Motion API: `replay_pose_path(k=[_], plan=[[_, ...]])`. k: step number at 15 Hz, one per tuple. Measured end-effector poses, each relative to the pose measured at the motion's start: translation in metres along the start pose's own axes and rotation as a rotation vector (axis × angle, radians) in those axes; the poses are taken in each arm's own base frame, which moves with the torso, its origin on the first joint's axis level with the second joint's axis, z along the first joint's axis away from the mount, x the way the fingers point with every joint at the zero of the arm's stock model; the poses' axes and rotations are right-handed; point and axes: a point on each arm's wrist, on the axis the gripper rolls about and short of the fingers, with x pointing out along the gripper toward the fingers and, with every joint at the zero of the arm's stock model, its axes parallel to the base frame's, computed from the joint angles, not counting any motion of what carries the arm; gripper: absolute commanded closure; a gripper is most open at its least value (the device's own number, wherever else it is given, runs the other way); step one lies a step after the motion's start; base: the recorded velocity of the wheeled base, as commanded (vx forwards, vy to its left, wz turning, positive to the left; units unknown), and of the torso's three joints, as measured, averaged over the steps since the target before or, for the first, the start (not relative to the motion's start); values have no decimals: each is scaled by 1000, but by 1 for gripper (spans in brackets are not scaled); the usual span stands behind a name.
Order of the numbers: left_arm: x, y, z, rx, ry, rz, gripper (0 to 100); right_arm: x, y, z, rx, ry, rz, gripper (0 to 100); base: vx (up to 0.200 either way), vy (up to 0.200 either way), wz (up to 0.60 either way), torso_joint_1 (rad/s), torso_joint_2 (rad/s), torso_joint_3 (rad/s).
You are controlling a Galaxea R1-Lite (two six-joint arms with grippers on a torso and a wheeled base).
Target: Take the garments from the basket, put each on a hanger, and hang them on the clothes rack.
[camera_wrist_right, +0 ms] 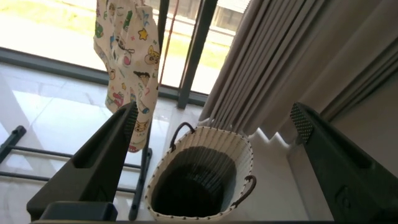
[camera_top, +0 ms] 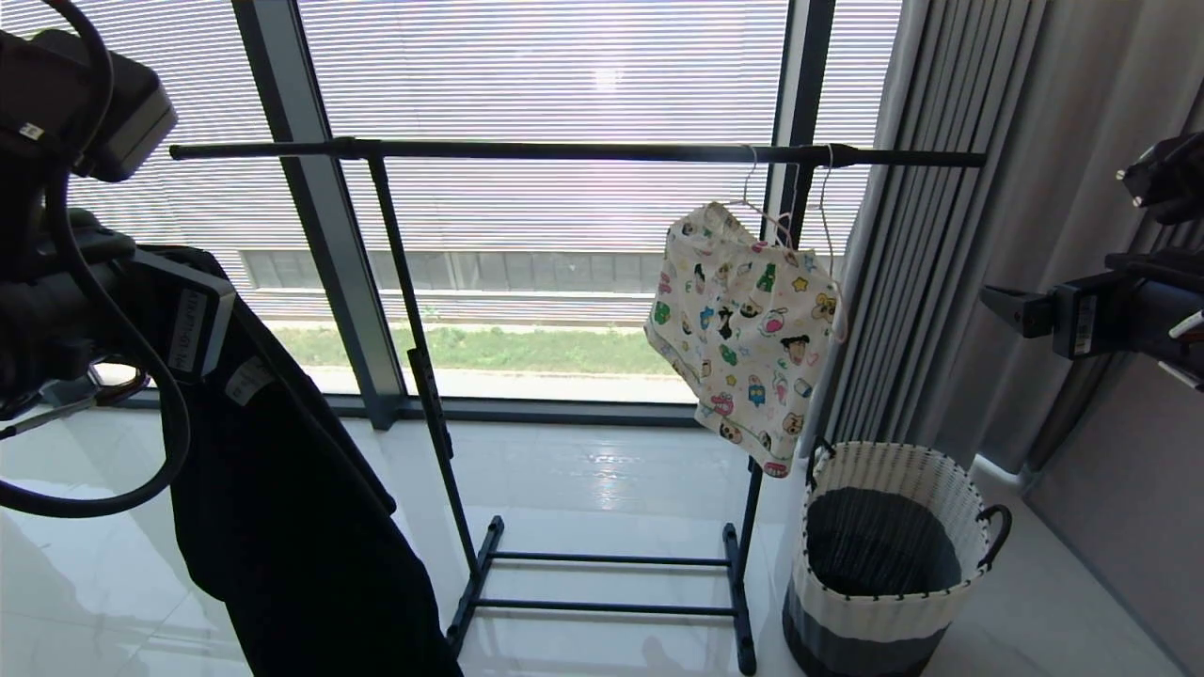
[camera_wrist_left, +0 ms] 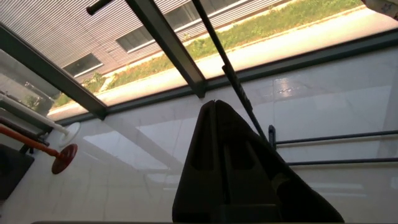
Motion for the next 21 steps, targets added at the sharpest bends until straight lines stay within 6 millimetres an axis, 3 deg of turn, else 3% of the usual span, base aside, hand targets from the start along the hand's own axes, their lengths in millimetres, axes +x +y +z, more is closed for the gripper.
replay_pose_path(k=[6,12,21], plan=[[-1,1,1,-5,-6,3,100,7,3,-2,22,8,56,0,167,0,0,-1,-3,2],[-1,1,1,-5,-4,2,100,23,6,1,134,15,56,0,200,0,0,6,2,2],[0,0,0,-2,0,-2,100,52,11,-11,246,81,43,0,200,0,0,2,0,2]])
